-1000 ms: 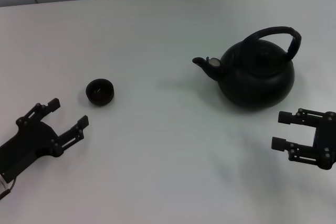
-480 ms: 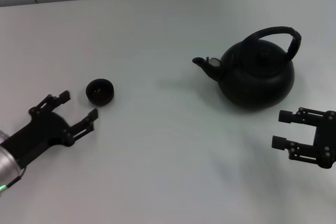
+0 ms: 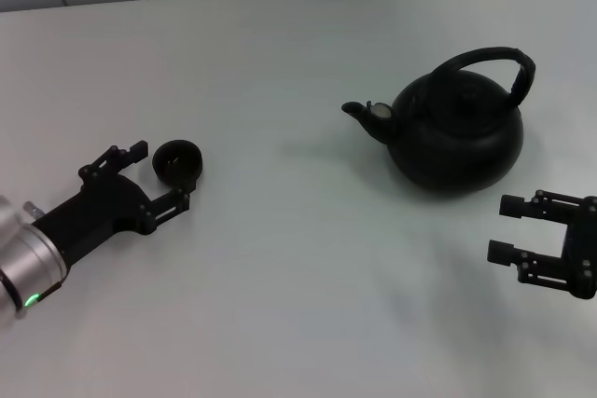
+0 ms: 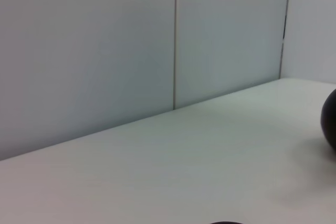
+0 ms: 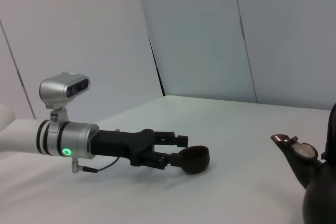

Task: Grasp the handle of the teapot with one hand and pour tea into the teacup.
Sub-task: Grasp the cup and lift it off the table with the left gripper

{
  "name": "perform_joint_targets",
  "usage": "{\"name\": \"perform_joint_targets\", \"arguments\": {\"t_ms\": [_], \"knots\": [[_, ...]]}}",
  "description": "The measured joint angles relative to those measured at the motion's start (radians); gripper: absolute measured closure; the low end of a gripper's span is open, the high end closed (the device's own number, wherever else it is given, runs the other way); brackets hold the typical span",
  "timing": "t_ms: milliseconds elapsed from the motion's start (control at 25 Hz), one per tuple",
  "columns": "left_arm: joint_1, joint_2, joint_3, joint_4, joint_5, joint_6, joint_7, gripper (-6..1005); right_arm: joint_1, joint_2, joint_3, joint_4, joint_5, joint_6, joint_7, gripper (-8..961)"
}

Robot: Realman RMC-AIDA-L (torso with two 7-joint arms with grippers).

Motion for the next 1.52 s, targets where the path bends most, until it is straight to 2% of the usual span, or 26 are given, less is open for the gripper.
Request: {"name": "perform_joint_targets", "arguments": {"t_ms": [160, 240, 280, 440, 1280, 1520], "knots": [[0.0, 0.0, 0.0, 0.0, 0.0, 0.0, 0.0, 157, 0.0, -0.001, 0.0, -0.001, 0.0, -0.001, 0.002, 284], [-0.009, 0.0, 0.0, -0.004, 0.0, -0.017, 0.001, 157, 0.0, -0.002, 0.0, -0.001, 0.0, -0.001, 0.003, 284], [-0.033, -0.001, -0.003, -0.016, 0.0, -0.065, 0.001, 157, 0.001, -0.002, 0.0, -0.003, 0.001, -0.001, 0.004, 284], [-0.044, -0.002, -0.004, -0.021, -0.002, -0.084, 0.002, 157, 0.001, -0.002, 0.0, -0.007, 0.001, -0.002, 0.005, 284], [-0.066, -0.002, -0.003, -0.033, 0.006, -0.11, 0.004, 158, 0.007, -0.002, 0.002, -0.008, 0.002, -0.002, 0.007, 284], [-0.066, -0.002, -0.004, -0.034, 0.006, -0.096, 0.002, 311, 0.008, -0.002, 0.001, -0.008, 0.002, 0.0, 0.007, 285]]}}
